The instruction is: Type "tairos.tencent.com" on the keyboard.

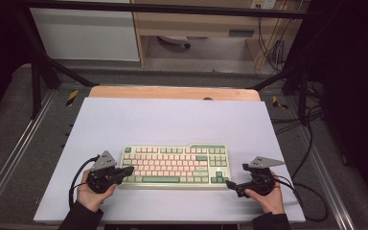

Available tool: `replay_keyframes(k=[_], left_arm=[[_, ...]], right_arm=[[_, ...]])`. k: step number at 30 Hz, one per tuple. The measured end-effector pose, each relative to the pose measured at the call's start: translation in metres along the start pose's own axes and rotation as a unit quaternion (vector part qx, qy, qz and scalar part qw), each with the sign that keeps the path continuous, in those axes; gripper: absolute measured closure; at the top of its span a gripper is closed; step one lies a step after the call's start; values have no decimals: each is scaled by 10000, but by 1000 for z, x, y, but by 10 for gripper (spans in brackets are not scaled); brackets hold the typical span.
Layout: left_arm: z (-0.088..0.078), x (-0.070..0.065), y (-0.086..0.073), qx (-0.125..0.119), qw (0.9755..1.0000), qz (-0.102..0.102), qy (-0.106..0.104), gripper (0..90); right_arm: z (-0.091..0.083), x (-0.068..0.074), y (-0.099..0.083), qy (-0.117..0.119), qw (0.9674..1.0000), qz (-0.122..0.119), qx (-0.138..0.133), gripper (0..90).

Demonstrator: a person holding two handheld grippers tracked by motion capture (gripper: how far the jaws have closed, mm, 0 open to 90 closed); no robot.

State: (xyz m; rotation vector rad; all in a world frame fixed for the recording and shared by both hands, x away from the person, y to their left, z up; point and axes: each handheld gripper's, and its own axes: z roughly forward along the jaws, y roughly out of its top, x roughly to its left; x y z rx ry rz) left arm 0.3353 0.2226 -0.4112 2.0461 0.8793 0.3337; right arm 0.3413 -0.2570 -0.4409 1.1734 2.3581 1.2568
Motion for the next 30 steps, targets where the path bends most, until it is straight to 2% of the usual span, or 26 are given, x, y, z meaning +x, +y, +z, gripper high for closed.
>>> replay_keyframes(k=[11,30], left_arm=[[10,-4,10,-30,10000,-40,-78,900],[37,-16,32,19,9999,56,-129,900]], right_arm=[[1,0,0,-3,10000,-3,27,6],[1,0,0,-1,10000,-17,26,6]])
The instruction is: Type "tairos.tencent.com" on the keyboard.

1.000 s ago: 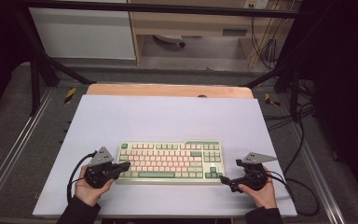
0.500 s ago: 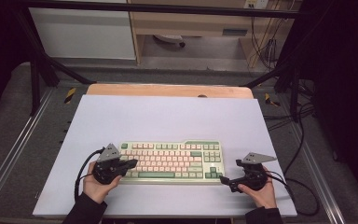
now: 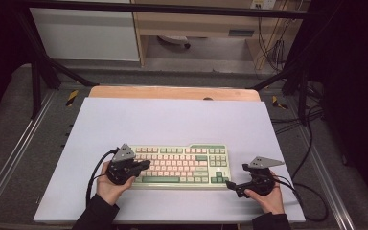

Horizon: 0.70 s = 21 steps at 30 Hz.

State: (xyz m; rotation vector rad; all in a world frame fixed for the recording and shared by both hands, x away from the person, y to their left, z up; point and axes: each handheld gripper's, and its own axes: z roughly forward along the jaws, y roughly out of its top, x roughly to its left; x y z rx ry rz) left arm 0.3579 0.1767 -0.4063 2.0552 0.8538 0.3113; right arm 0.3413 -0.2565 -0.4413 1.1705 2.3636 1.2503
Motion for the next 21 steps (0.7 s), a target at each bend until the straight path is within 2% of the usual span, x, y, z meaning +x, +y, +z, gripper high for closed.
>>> replay_keyframes(k=[21], left_arm=[[31,-3,9,159,9998,-34,99,900]], right_arm=[[-1,0,0,-1,10000,-5,-5,6]])
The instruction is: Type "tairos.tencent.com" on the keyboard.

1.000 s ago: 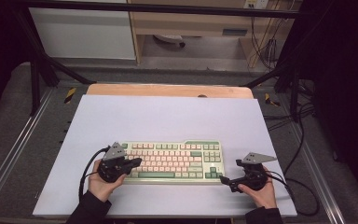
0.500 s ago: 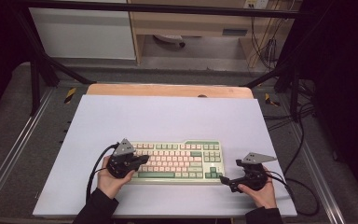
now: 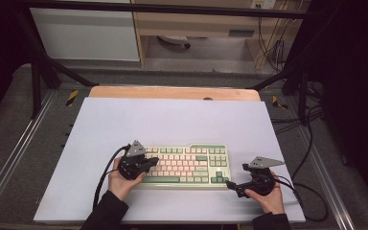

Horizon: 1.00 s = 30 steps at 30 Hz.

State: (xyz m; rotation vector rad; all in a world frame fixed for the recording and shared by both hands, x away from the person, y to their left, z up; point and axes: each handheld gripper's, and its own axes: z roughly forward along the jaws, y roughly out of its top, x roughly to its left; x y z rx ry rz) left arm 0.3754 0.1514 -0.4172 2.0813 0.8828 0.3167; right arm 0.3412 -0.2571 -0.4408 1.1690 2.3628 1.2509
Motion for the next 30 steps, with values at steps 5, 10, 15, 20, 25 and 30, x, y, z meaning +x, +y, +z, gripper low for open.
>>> replay_keyframes(k=[5,10,15,20,25,30], left_arm=[[5,1,0,46,10000,-15,72,900],[9,1,-1,77,9999,22,136,900],[11,3,-2,112,9998,22,151,900],[13,3,-3,137,9998,30,149,900],[14,2,-3,135,9998,53,145,900],[15,2,-4,172,9997,54,143,900]], right_arm=[[0,0,0,3,10000,-4,-2,6],[0,0,0,1,10000,-7,5,5],[0,0,0,-9,10000,-8,14,5],[0,0,0,-11,10000,-22,3,5],[0,0,0,-2,10000,-12,13,5],[1,0,0,-11,10000,-24,5,6]])
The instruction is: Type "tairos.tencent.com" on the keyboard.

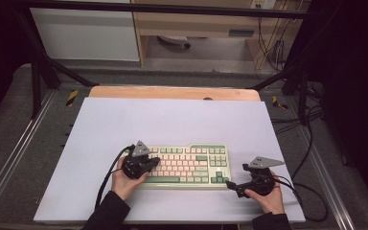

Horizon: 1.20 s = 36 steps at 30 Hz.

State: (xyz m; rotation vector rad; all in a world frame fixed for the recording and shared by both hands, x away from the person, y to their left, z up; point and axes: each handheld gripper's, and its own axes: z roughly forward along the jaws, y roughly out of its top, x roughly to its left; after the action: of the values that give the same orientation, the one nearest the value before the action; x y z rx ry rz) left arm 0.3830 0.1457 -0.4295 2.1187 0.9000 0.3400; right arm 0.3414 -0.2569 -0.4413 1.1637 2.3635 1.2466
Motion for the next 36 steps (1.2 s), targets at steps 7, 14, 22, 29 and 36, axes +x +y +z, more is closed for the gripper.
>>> replay_keyframes(k=[7,14,22,29,36], left_arm=[[-3,-1,1,-73,10000,0,-55,900],[-15,-3,2,-162,9998,68,-113,900],[-28,-3,-2,-186,9996,170,-108,900],[-37,-1,-7,-214,9995,175,-119,900],[-44,3,-14,-211,9996,165,-92,900]], right_arm=[[-1,0,0,7,10000,10,5,6],[-1,0,1,13,10000,3,-20,6],[-2,1,2,32,10000,39,-44,6],[-2,4,4,25,10000,-25,-66,6],[0,8,7,29,9999,-79,-60,5]])
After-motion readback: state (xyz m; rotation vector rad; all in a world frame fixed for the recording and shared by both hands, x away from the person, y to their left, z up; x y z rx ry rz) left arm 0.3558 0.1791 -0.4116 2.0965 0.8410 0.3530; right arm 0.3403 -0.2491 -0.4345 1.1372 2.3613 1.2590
